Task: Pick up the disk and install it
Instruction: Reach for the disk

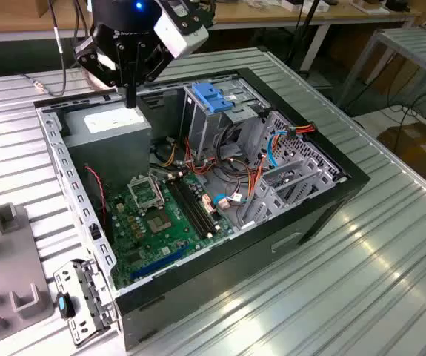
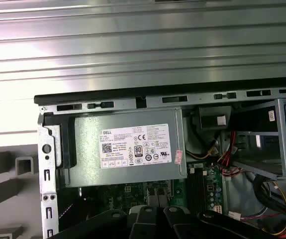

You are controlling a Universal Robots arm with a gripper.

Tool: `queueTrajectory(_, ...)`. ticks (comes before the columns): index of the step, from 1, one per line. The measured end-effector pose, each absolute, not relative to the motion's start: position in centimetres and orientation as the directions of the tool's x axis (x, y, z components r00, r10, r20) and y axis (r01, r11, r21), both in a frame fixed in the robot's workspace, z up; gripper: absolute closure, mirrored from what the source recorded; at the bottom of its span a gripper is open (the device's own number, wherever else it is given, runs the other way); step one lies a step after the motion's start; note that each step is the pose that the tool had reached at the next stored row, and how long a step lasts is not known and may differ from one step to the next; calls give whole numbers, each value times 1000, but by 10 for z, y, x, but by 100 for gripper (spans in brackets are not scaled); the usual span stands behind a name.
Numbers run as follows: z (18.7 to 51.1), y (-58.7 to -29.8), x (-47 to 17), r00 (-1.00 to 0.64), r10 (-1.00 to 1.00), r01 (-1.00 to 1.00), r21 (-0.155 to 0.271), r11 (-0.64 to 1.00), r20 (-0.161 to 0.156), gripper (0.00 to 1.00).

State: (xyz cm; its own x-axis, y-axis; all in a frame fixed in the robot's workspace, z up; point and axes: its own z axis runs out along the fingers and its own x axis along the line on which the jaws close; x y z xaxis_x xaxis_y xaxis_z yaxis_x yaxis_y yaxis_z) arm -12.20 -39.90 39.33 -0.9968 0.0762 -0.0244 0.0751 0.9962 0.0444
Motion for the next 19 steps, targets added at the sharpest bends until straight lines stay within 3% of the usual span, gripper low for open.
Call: queueTrajectory(19, 393, -399, -134, -997, 76, 75, 46, 996, -22, 89)
